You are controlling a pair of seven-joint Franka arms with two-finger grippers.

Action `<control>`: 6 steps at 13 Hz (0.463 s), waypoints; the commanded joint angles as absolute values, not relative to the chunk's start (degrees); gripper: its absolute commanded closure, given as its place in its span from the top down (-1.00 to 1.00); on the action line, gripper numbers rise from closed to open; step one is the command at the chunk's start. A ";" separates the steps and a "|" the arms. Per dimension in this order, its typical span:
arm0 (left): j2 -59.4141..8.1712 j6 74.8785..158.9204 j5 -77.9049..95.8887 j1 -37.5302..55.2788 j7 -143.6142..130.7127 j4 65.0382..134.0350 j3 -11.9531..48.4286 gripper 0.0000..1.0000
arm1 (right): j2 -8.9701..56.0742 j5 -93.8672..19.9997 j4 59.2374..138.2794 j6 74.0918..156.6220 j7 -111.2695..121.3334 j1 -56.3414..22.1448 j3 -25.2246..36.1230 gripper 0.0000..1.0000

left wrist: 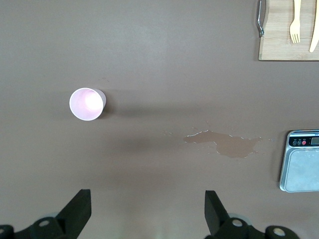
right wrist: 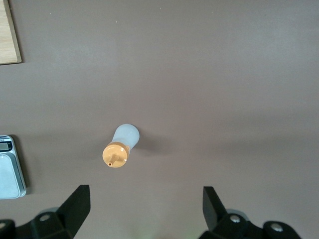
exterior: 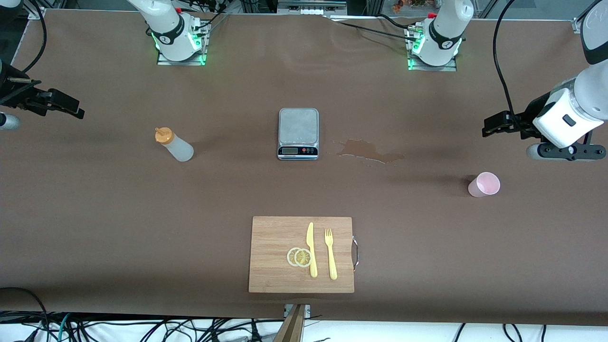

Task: Add sauce to pink cup with both arms

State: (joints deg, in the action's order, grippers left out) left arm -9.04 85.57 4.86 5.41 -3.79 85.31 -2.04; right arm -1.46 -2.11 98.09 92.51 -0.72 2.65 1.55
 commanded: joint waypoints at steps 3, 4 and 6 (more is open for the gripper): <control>-9.23 85.96 4.39 6.24 -4.22 84.81 -2.64 1.00 | -1.14 -1.85 97.21 92.64 -1.32 2.64 1.14 1.00; -9.23 85.96 4.48 6.24 -4.22 84.81 -2.64 1.00 | -1.06 -1.85 97.12 92.72 -1.32 2.64 1.14 1.00; -9.23 85.96 4.48 6.15 -4.22 84.73 -2.64 1.00 | -1.06 -1.85 97.03 92.72 -1.32 2.55 1.14 1.00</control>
State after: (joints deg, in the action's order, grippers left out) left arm -9.04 85.61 4.86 5.41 -3.79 85.31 -2.05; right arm -1.45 -2.10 98.09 92.79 -0.72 2.63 1.38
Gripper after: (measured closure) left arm 0.000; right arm 0.000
